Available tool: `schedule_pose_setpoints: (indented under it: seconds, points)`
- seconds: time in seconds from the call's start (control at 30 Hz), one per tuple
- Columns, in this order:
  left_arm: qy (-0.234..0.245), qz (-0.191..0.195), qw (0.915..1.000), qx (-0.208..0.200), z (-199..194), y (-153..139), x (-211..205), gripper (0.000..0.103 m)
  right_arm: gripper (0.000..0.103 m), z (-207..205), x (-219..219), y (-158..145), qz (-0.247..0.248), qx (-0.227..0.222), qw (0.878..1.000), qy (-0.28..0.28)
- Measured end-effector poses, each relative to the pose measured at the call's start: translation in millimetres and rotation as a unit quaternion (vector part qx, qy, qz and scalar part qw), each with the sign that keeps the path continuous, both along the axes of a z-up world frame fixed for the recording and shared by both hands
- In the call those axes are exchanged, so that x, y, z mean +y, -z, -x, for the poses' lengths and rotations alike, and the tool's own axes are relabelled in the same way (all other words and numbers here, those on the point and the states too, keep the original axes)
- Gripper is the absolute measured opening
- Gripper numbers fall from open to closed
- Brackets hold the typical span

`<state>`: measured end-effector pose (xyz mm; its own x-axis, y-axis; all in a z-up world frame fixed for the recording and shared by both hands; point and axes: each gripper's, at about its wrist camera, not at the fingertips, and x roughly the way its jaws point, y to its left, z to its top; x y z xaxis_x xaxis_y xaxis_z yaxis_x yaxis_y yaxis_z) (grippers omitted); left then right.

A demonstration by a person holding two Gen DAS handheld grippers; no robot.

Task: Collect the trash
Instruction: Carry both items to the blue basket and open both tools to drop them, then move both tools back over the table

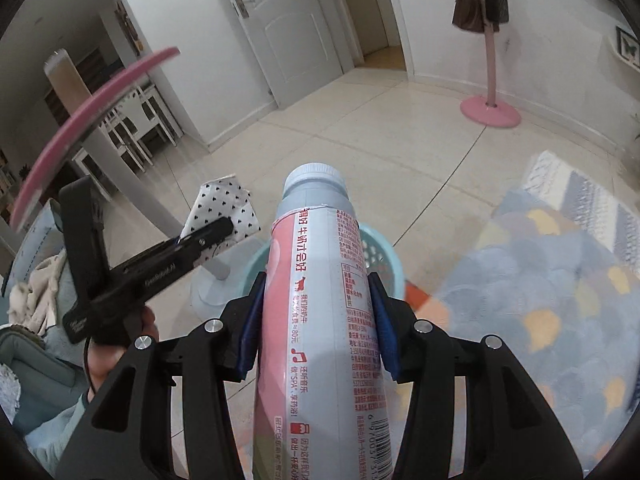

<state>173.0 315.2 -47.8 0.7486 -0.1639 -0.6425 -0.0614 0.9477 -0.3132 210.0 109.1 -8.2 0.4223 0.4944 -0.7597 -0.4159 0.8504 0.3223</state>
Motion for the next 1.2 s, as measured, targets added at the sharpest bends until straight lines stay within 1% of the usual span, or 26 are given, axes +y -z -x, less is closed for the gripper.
schedule_pose_setpoints:
  seconds: [0.03,0.07,0.13,0.2,0.27,0.3,0.33,0.37,0.4,0.43,0.53,0.63,0.7,0.8,0.83,0.9,0.93,0.97,1.03,1.1,1.2]
  points:
    - [-0.006,0.004,0.9999,0.010,-1.3,7.3,4.5,0.024,0.046,-2.8,6.5,7.2,0.006,0.007,1.000,0.003]
    - [-0.014,0.008,0.9996,0.022,-2.9,17.2,10.4,0.024,0.046,-8.9,16.4,21.5,0.015,0.023,1.000,0.005]
    - [-0.032,0.006,0.9982,0.050,-7.3,37.8,17.5,0.024,0.046,-16.3,25.9,39.5,0.024,0.042,0.999,0.008]
    - [-0.037,0.010,0.9966,0.073,-12.3,53.9,21.9,0.024,0.046,-22.8,35.7,60.6,0.035,0.064,0.997,0.012]
    - [-0.041,0.009,0.9945,0.096,-15.6,71.1,23.4,0.026,0.046,-28.8,41.8,76.8,0.041,0.085,0.995,0.020]
    - [-0.040,0.006,0.9939,0.102,-16.1,77.0,22.6,0.029,0.046,-32.3,42.8,83.7,0.040,0.097,0.994,0.026]
    - [-0.039,0.004,0.9936,0.106,-16.0,81.6,21.8,0.038,0.046,-35.1,41.8,87.0,0.037,0.099,0.994,0.033]
    - [-0.038,0.003,0.9930,0.112,-15.9,85.6,20.7,0.044,0.047,-36.3,40.9,88.4,0.038,0.099,0.994,0.038]
    - [-0.038,0.001,0.9927,0.115,-15.4,87.7,20.0,0.052,0.048,-37.9,40.0,88.8,0.036,0.099,0.994,0.040]
    - [-0.038,-0.001,0.9927,0.114,-14.3,88.7,20.5,0.055,0.048,-38.1,38.9,86.7,0.030,0.098,0.994,0.041]
    - [-0.037,-0.013,0.9931,0.111,-10.5,84.7,17.0,0.057,0.048,-34.2,33.2,80.9,0.025,0.097,0.994,0.045]
    - [-0.044,-0.029,0.9944,0.092,4.5,74.0,11.6,0.063,0.048,-27.0,22.7,76.1,0.018,0.090,0.995,0.047]
    - [-0.052,-0.047,0.9944,0.078,14.8,65.9,5.6,0.065,0.048,-21.4,16.5,69.8,0.018,0.080,0.995,0.048]
    - [-0.062,-0.076,0.9942,0.045,34.5,42.5,-9.8,0.067,0.048,0.9,2.8,51.2,0.026,0.045,0.997,0.054]
    - [-0.064,-0.082,0.9939,0.036,40.4,36.5,-13.0,0.067,0.048,7.1,-4.8,43.7,0.029,0.032,0.997,0.057]
    - [-0.067,-0.102,0.9925,0.003,55.5,13.8,-30.0,0.069,0.049,25.3,-18.8,21.8,0.037,-0.008,0.997,0.068]
    - [-0.068,-0.108,0.9919,-0.006,59.9,7.6,-35.4,0.070,0.052,29.7,-23.3,15.1,0.040,-0.019,0.996,0.071]
    - [-0.068,-0.115,0.9908,-0.021,67.2,-3.4,-43.7,0.070,0.055,39.7,-32.1,3.4,0.046,-0.040,0.995,0.078]
    - [-0.065,-0.123,0.9890,-0.051,80.6,-24.6,-58.8,0.071,0.058,58.5,-48.3,-18.6,0.053,-0.077,0.992,0.089]
    - [-0.063,-0.126,0.9874,-0.072,89.2,-40.6,-70.7,0.072,0.060,72.8,-60.5,-35.6,0.063,-0.103,0.988,0.100]
    - [-0.051,-0.120,0.9863,-0.101,103.3,-63.6,-89.9,0.074,0.063,99.3,-86.4,-62.1,0.074,-0.143,0.980,0.121]
